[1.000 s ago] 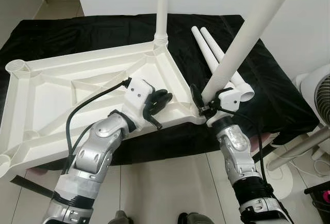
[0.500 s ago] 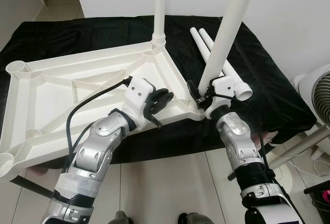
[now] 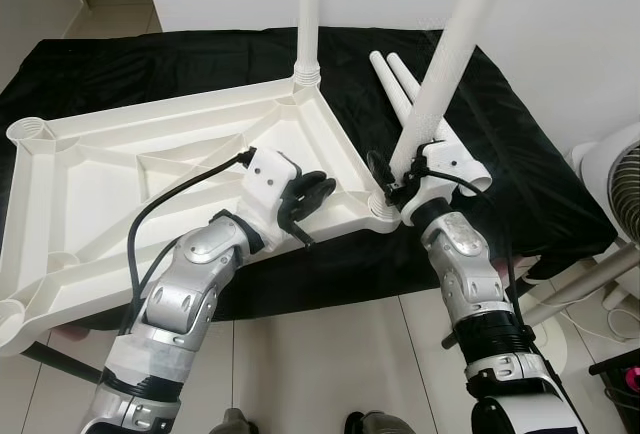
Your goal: Building children table
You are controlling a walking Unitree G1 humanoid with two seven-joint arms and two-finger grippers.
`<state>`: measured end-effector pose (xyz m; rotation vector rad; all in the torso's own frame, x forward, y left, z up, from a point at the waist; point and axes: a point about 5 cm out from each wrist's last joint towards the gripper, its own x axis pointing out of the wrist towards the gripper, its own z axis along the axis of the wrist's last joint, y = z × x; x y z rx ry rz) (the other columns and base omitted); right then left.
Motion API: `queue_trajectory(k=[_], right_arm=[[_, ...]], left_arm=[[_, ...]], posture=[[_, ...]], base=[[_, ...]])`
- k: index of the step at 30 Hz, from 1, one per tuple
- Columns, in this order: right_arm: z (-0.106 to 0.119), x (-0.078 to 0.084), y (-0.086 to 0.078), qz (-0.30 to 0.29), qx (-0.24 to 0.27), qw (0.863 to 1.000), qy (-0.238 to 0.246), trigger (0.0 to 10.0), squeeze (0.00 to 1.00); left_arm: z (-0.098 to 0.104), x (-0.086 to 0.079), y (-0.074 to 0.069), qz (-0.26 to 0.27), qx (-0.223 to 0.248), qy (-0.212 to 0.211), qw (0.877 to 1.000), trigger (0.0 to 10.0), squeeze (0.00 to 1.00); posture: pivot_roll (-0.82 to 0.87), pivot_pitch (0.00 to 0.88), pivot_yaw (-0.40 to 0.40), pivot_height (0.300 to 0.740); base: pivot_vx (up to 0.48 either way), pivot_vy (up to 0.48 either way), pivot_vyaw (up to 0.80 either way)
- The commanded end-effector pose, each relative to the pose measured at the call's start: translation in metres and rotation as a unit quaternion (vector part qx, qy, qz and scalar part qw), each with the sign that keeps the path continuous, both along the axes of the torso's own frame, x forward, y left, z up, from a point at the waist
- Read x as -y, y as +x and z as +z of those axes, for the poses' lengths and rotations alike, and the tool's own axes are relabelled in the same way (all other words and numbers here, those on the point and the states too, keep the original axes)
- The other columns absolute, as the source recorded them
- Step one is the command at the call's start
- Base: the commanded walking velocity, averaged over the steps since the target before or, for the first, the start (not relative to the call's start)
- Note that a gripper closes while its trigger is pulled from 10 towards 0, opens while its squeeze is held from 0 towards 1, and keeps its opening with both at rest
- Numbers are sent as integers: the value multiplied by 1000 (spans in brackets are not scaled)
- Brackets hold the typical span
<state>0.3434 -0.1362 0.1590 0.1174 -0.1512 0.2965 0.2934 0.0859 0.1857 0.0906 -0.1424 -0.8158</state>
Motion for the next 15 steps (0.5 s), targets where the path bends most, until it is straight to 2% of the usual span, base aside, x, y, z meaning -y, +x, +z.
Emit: queue_trajectory(k=[1, 2, 4, 6, 8, 15], right_arm=[[-26, 5, -1, -20, -68, 997, -9, 10000, 0], [-26, 5, -1, -20, -68, 997, -9, 10000, 0], [-24, 1, -2, -9, -49, 998, -49, 10000, 0], [-24, 1, -2, -9, -49, 998, -49, 10000, 0], [-24, -7, -7, 17, -27, 996, -88, 10000, 0], [-31, -15, -14, 40, -23, 992, -114, 10000, 0]], left_arm=[[-2, -1, -2, -10, -6, 4, 1000, 10000, 0], [-2, -1, -2, -10, -6, 4, 1000, 10000, 0], [-2, -1, -1, -10, -6, 4, 1000, 10000, 0], [-2, -1, -1, -10, -6, 4, 1000, 10000, 0], [-1, -1, -1, -9, -6, 4, 1000, 10000, 0], [-1, -1, -2, -6, -5, 1, 1000, 10000, 0]], posture=[[-34, 73, 20, 740], [-34, 73, 20, 740], [-33, 69, 17, 740], [-33, 69, 17, 740], [-31, 64, 12, 740], [-26, 60, 6, 740]], base=[[0, 0, 0], [0, 0, 0], [0, 0, 0], [0, 0, 0], [0, 0, 0], [0, 0, 0]])
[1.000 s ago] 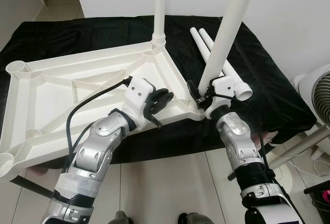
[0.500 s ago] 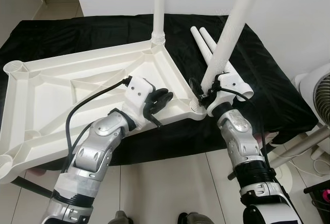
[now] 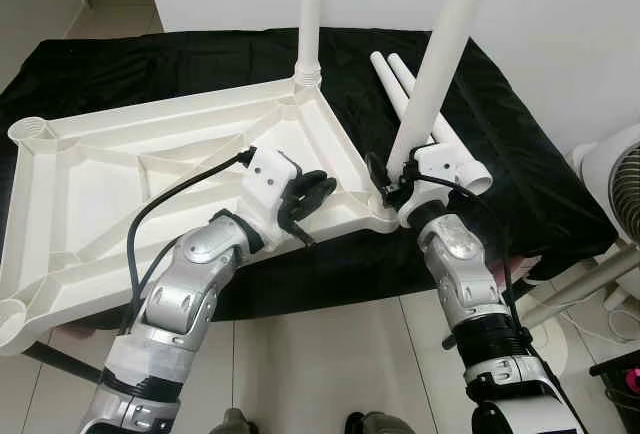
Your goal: Building children table
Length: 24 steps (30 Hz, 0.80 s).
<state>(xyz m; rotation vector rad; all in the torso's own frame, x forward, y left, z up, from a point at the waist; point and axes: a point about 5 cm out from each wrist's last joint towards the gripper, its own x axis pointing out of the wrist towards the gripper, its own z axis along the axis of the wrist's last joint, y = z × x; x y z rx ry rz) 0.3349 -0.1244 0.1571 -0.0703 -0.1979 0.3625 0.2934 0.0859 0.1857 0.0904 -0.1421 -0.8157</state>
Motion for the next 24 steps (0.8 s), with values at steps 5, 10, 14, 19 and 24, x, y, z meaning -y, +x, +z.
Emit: queue_trajectory(k=[5, 10, 14, 19, 24], right_arm=[[-36, -3, -10, 8, -69, 997, -25, 10000, 0], [-37, -3, -11, -2, -69, 997, -20, 10000, 0], [-36, -6, -10, -39, -76, 996, 0, 10000, 0], [-34, -7, -5, -103, -86, 991, 19, 10000, 0], [-34, -12, 0, -162, -99, 981, 49, 10000, 0]], left_arm=[[-2, -1, -2, -5, -6, 1, 1000, 10000, 0], [-2, -1, -3, -6, -6, 2, 1000, 10000, 0], [-2, -1, -3, -7, -7, 1, 1000, 10000, 0], [-2, 0, -3, -7, -7, 0, 1000, 10000, 0], [-2, 0, -2, -6, -7, -2, 1000, 10000, 0]], posture=[[-27, 57, 4, 740], [-31, 64, 4, 740], [-35, 68, 4, 740], [-36, 69, 1, 740], [-36, 69, -1, 740]], base=[[0, 0, 0], [0, 0, 0], [0, 0, 0], [0, 0, 0], [0, 0, 0]])
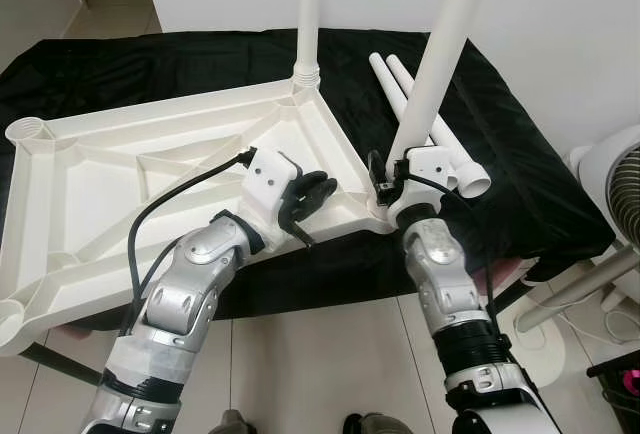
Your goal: Building children table
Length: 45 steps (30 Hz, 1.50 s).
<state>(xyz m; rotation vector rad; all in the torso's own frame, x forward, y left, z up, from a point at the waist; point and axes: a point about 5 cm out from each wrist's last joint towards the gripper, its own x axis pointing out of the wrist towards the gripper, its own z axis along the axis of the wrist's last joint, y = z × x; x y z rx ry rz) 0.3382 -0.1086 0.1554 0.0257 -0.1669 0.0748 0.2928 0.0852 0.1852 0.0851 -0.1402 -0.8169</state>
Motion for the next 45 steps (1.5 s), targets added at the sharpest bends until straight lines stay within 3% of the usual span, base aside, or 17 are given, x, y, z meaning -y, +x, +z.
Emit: queue_trajectory(k=[1, 7, 10, 19, 31, 32, 38, 39, 45], right_arm=[[-31, 1, -3, -38, -78, 996, 10, 10000, 0], [-24, -19, -7, -17, -57, 998, 22, 10000, 0], [-24, -22, -10, -11, -54, 998, 32, 10000, 0], [-25, -12, -14, -50, -38, 998, 21, 10000, 0], [-22, -14, -13, -30, -32, 999, 20, 10000, 0], [-21, -14, -13, -22, -28, 999, 24, 10000, 1000], [-13, -8, -11, -3, -4, 1000, 27, 10000, 996], [-11, -6, -10, 16, 5, 1000, 23, 10000, 0], [-3, 6, -6, 76, 28, 997, 4, 10000, 0]], left_arm=[[-1, 0, -2, -4, -5, -1, 1000, 10000, 0], [0, -2, -2, 2, -3, -3, 1000, 10000, 0], [0, -3, -2, 5, -3, -3, 1000, 10000, 0], [0, -4, -2, 8, -3, -5, 1000, 10000, 0], [-1, -2, -2, 7, -4, -7, 1000, 10000, 0], [-1, -2, -2, 7, -4, -7, 1000, 10000, 0], [-1, -2, -3, 7, -5, -8, 1000, 10000, 0], [-1, -1, -3, 7, -6, -8, 1000, 10000, 0], [-2, 0, -4, 5, -7, -9, 1000, 10000, 0]], posture=[[-32, 68, -4, 740], [-26, 72, -13, 740], [-25, 74, -16, 740], [-26, 76, -19, 740], [-29, 77, -16, 740], [-29, 77, -16, 740], [-27, 77, -17, 740], [-29, 77, -18, 740], [-35, 75, -16, 740]], base=[[0, 0, 0], [0, 0, 0], [0, 0, 0], [0, 0, 0], [0, 0, 0], [0, 0, 0], [0, 0, 0], [0, 0, 0], [0, 0, 0]])
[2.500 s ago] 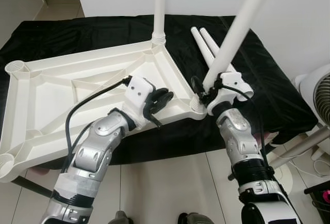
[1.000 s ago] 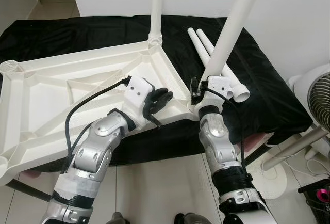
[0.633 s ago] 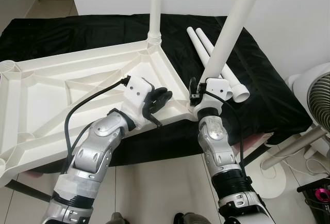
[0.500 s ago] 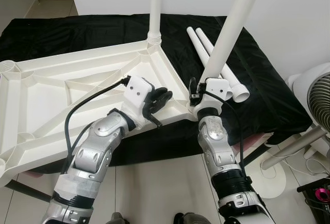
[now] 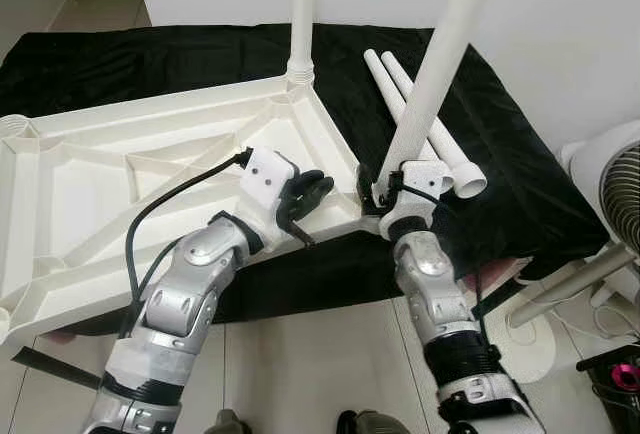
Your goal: Building children table
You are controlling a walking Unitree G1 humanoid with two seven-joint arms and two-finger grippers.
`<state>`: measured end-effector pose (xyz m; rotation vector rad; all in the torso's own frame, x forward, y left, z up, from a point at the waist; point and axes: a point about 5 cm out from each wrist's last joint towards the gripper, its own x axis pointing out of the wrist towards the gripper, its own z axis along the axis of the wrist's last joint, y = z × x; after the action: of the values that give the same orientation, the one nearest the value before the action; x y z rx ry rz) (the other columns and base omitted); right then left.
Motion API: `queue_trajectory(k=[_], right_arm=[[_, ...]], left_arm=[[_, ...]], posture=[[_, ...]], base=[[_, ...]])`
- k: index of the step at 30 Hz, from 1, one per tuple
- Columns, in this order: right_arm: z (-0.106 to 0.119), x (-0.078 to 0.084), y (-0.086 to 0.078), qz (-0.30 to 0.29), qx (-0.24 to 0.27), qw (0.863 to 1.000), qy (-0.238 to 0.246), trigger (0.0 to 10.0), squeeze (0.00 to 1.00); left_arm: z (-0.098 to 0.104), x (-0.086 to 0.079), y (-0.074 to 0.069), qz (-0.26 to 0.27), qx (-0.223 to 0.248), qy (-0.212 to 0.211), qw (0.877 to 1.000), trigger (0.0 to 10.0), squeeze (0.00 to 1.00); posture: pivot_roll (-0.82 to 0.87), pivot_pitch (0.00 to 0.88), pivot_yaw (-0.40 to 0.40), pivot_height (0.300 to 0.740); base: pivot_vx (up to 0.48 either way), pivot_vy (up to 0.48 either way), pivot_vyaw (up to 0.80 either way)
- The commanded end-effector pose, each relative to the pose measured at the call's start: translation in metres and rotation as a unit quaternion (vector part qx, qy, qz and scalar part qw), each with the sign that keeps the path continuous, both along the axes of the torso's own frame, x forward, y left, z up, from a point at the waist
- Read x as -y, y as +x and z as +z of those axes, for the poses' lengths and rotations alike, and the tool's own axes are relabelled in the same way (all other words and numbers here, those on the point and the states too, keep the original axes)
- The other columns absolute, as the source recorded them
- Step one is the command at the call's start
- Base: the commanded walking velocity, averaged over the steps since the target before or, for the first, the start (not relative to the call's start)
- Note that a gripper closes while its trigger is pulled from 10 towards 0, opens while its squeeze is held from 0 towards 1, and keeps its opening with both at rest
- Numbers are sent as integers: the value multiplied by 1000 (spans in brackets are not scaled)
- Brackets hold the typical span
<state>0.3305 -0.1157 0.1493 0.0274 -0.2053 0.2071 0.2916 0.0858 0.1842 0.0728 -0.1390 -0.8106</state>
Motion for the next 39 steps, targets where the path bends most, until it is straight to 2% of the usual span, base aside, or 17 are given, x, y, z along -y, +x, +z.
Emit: queue_trajectory(k=[1, 3, 4, 5, 7, 8, 9, 10, 11, 19, 20, 26, 27, 28, 31, 34, 39], right_arm=[[5, 1, 2, 18, 14, 1000, -3, 10000, 0], [7, 5, 4, 33, 16, 999, -7, 10000, 0], [10, 8, 6, 48, 23, 998, -15, 6588, 0], [12, 11, 7, 63, 25, 997, -21, 4941, 0], [14, 14, 8, 86, 28, 995, -33, 3882, 0], [14, 14, 8, 86, 28, 995, -33, 3882, 0], [13, 15, 9, 95, 25, 995, -32, 3137, 0], [13, 15, 9, 95, 25, 995, -32, 3137, 0], [12, 17, 9, 108, 20, 993, -37, 0, 0], [2, 28, 11, 129, -7, 990, -64, 0, 0], [-1, 30, 11, 124, -15, 990, -65, 10000, 0], [-6, 29, 11, 100, -27, 993, -59, 10000, 0], [-8, 28, 11, 88, -32, 994, -55, 10000, 0], [-12, 25, 11, 47, -47, 996, -55, 10000, 0], [-14, 23, 12, 30, -57, 997, -52, 10000, 0], [-18, 15, 10, -36, -82, 995, -39, 10000, 0], [-17, -1, 4, -73, -81, 994, -4, 10000, 0]], left_arm=[[-1, 1, -2, 2, -4, -4, 1000, 10000, 0], [-1, 1, -2, 1, -5, -5, 1000, 10000, 0], [0, 2, -2, 1, -4, -5, 1000, 10000, 0], [0, 2, -1, 1, -4, -6, 1000, 10000, 0], [0, 3, -1, 1, -3, -6, 1000, 10000, 0], [0, 3, -1, 1, -3, -6, 1000, 10000, 0], [0, 3, -1, 1, -3, -7, 1000, 10000, 0], [0, 3, -1, 1, -3, -7, 1000, 10000, 0], [1, 3, -1, 1, -2, -7, 1000, 10000, 0], [2, 2, -2, 7, -2, -12, 1000, 10000, 0], [2, 2, -2, 7, -2, -13, 1000, 10000, 0], [2, 2, -3, 7, -4, -13, 1000, 10000, 0], [2, 1, -3, 7, -4, -13, 1000, 10000, 0], [1, 1, -3, 7, -5, -13, 1000, 10000, 0], [1, 1, -3, 7, -5, -12, 1000, 10000, 0], [1, 0, -3, 7, -6, -12, 1000, 10000, 0], [0, 0, -4, 9, -8, -13, 1000, 10000, 0]], posture=[[-37, 75, -17, 740], [-39, 73, -16, 740], [-39, 73, -16, 740], [-40, 70, -17, 740], [-39, 68, -18, 740], [-39, 68, -18, 740], [-37, 66, -21, 740], [-37, 66, -21, 740], [-36, 65, -22, 740], [-33, 66, -25, 740], [-35, 69, -25, 740], [-36, 77, -24, 740], [-36, 80, -24, 740], [-36, 82, -25, 740], [-36, 82, -25, 740], [-30, 83, -30, 740], [-27, 84, -30, 740]], base=[[0, 0, 0], [0, 0, 0], [0, 0, 0], [0, 0, 0], [0, 0, 0], [0, 0, 0], [0, 0, 0], [0, 0, 0], [0, 0, 0], [0, 0, 0], [0, 0, 0], [0, 0, 0], [0, 0, 0], [0, 0, 0], [0, 0, 0], [0, 0, 0], [0, 0, 0]])
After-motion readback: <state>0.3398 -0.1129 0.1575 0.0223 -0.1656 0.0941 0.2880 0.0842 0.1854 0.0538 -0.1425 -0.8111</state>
